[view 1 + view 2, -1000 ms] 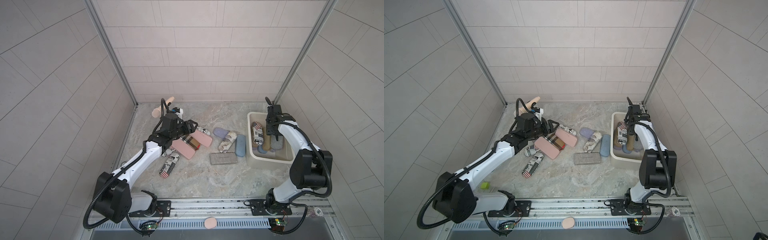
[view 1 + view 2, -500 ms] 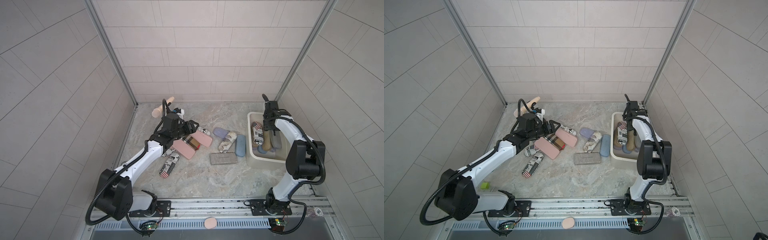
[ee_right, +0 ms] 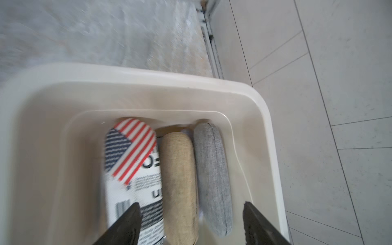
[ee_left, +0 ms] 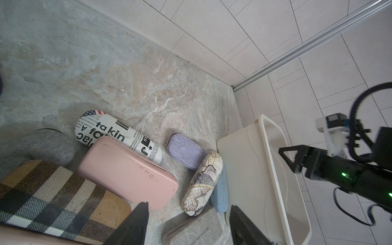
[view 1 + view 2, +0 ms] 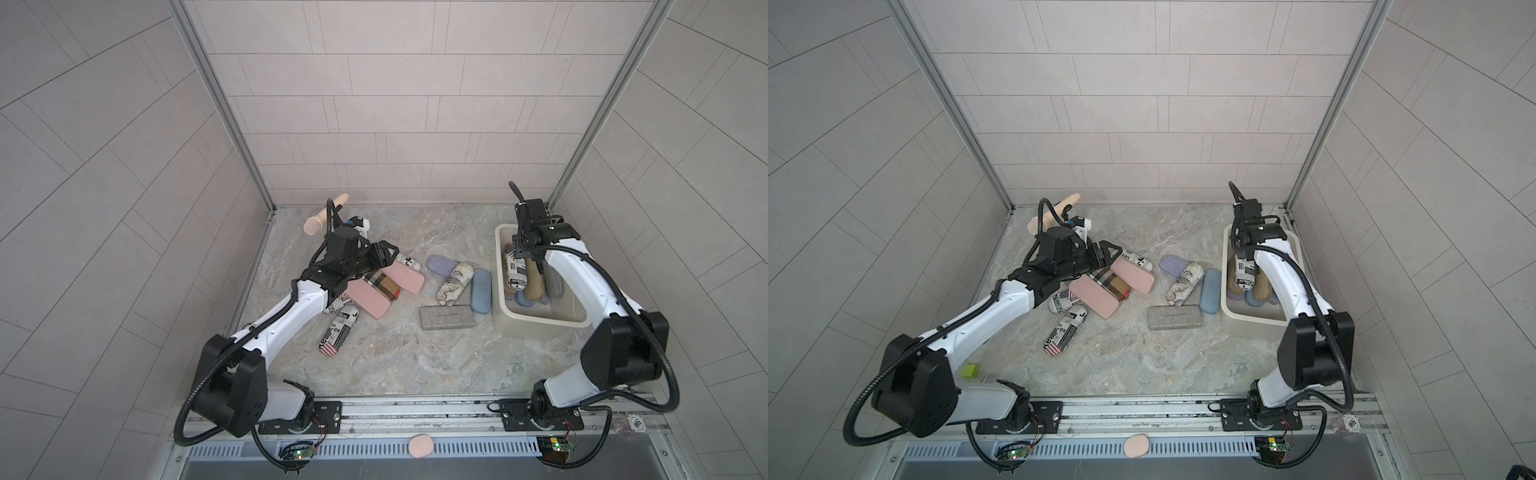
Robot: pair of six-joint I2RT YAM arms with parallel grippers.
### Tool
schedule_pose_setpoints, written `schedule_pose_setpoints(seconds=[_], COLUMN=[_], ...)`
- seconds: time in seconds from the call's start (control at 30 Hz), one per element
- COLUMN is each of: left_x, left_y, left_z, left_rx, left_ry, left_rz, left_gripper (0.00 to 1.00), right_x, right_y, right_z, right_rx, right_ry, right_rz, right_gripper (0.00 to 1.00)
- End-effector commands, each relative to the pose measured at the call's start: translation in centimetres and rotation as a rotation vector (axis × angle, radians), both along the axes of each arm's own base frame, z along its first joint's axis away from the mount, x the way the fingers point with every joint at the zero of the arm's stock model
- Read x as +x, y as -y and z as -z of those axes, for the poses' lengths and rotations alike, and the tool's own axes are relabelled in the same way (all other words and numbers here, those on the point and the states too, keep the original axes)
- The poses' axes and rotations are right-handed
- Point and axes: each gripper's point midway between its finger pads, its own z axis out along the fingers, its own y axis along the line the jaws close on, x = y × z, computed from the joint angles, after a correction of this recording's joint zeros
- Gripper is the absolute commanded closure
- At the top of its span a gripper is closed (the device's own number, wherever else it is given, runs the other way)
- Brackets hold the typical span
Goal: Put the glasses cases into the storage boxes
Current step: Place the glasses case in the storage box, then pick up the glasses case at the center of the board.
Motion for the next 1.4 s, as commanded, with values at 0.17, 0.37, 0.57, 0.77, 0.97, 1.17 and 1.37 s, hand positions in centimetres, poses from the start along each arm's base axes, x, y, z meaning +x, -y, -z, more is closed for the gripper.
schedule_pose_setpoints(seconds=[0.17, 0.37, 0.57, 0.77, 0.97, 1.17, 1.37], left_x=[-0.5, -0.7, -1.0, -1.1, -1.1, -1.1, -1.1], left_y=[-0.6, -0.7, -1.0, -1.1, -1.2, -1.0, -1.0], left_z=[-1.8, -2.5, -3.3, -3.6, -3.8, -3.7, -3.9], left_rx=[0.006, -0.005, -0.006, -0.012, -0.011, -0.022, -0.025], left_ry=[0.056, 0.066, 0.091, 0.100, 0.109, 0.103, 0.107], left_rz=[-0.016, -0.024, -0.029, -0.030, -0.035, -0.028, -0.029], left_gripper=[0.33, 0.33, 0.33, 0.33, 0.33, 0.33, 0.33], right_x=[-4.5, -4.8, -4.4, -4.5, -5.5, -6.7, -9.0], right_y=[-12.6, -16.2, -22.2, -26.4, -28.2, -29.0, -29.5], right_z=[0.2, 3.5, 8.5, 13.2, 16.1, 17.8, 18.7], right_rx=[0.229, 0.303, 0.268, 0.213, 0.154, 0.112, 0.084], right_ry=[0.146, 0.122, -0.018, -0.105, -0.145, -0.174, -0.219], right_rz=[-0.227, -0.205, -0.305, -0.357, -0.391, -0.419, -0.463], right_gripper=[0.27, 0.26, 0.22, 0.26, 0.26, 0.26, 0.28])
